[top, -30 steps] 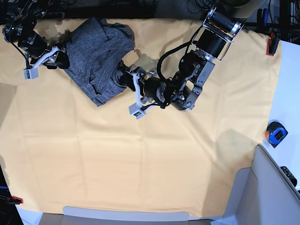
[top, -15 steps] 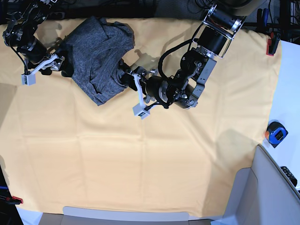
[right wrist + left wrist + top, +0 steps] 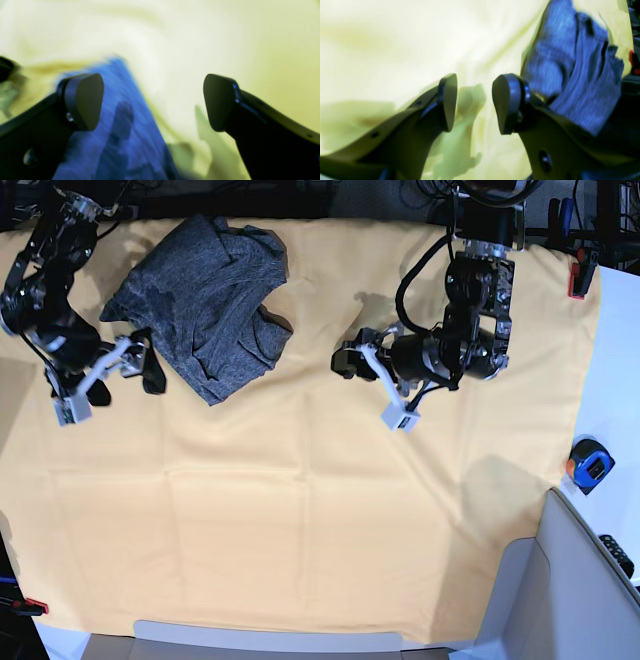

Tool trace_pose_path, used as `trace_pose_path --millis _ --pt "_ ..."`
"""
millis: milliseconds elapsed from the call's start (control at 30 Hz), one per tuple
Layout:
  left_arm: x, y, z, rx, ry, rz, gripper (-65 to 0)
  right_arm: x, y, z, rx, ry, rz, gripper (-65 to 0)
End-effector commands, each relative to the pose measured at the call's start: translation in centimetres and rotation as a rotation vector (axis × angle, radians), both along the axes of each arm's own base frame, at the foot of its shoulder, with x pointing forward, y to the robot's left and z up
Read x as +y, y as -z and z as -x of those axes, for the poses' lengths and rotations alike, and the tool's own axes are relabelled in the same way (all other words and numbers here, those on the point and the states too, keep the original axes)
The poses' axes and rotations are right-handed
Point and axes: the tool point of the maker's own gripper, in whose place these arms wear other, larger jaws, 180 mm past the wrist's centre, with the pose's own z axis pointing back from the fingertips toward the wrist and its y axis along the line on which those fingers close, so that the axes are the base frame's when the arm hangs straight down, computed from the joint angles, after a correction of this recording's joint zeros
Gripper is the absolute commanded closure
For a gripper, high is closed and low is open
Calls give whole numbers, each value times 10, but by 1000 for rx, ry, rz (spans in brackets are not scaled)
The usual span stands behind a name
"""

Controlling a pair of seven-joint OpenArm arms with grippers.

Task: Fold the T-shirt properly
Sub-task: 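Fold the held edge over the bundle with the left gripper, then release, then grasp the bundle sides with both grippers and tuck them inward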

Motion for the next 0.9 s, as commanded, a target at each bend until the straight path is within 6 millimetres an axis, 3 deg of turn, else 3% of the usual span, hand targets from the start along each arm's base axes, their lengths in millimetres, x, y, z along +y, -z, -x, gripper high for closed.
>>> trace_pose_path --millis 0,100,267,500,633,867 --pt "-2 -9 1 -30 0 22 -260 4 -11 -6 -39 -39 23 -621" --pt "-4 1 31 15 4 26 -260 21 -7 -5 -18 -134 67 -621" --pt "-17 2 61 48 51 38 -261 26 1 1 22 -236 148 -621" --pt "-75 -9 102 57 297 64 -261 6 11 5 75 -252 208 -621" --pt "-89 -12 109 45 355 66 -261 3 20 7 93 -280 216 -621" --pt "-91 -9 96 34 350 59 -261 0 39 13 157 -274 194 -621"
